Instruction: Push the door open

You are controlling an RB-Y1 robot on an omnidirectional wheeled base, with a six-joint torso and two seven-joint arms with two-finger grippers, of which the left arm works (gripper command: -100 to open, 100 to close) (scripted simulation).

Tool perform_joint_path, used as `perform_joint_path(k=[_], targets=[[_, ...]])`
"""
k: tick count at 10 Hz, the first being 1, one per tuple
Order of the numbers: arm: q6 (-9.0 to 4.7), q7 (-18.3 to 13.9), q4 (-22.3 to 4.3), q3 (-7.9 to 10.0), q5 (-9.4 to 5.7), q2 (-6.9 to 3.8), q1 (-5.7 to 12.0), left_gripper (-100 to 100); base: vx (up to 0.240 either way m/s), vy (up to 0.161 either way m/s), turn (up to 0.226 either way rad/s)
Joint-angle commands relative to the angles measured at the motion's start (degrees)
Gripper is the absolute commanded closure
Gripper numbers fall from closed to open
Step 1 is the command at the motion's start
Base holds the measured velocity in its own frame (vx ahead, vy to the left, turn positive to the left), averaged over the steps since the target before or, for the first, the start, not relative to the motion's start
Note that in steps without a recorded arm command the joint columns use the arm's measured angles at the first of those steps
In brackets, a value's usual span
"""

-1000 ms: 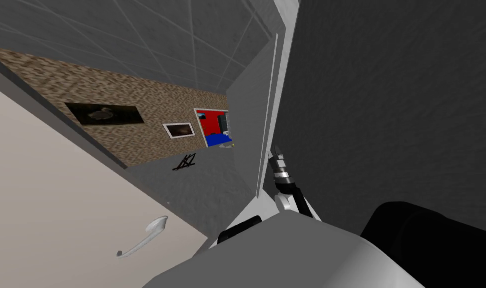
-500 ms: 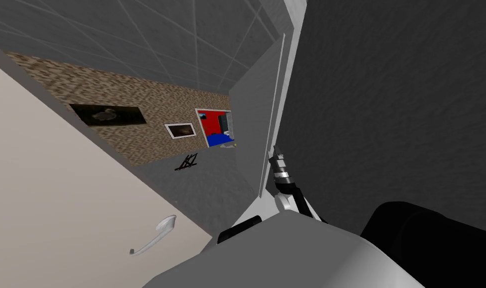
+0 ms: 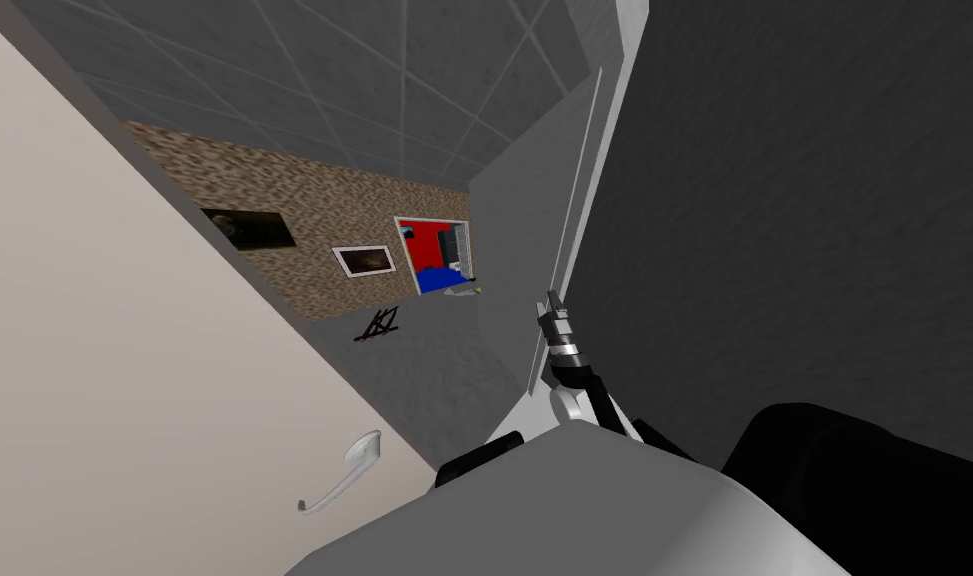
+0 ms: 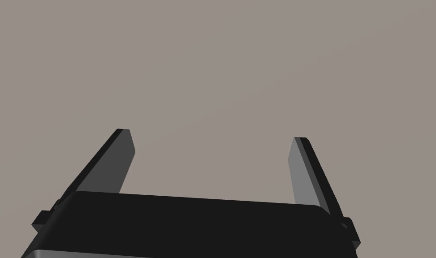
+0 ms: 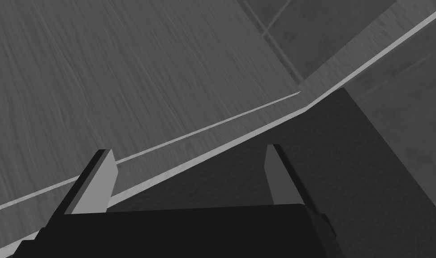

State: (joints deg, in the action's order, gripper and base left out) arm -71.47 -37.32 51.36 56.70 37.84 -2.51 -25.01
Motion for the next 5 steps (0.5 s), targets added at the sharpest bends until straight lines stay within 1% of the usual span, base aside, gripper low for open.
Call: perform_joint_path(k=[1,2,3,4,5], targets=[[0.54,0.5,-0.1,-0.11,-0.33,-1.67,0.41,-100,0.089,0.227,-0.048],[1.16,0.8,0.1,-0.22,-0.70,-2.59,0.69,-100,0.116,0.139,-0.148],[1.97,1.1,0.2,-0.37,-1.17,-2.55,1.05,-100,0.166,0.086,-0.081],[2.44,1.3,0.3,-0.45,-1.44,-1.90,1.26,-100,0.154,-0.043,-0.079],[2.66,1.4,0.4,-0.49,-1.57,-1.38,1.36,-100,0.109,-0.104,-0.017]])
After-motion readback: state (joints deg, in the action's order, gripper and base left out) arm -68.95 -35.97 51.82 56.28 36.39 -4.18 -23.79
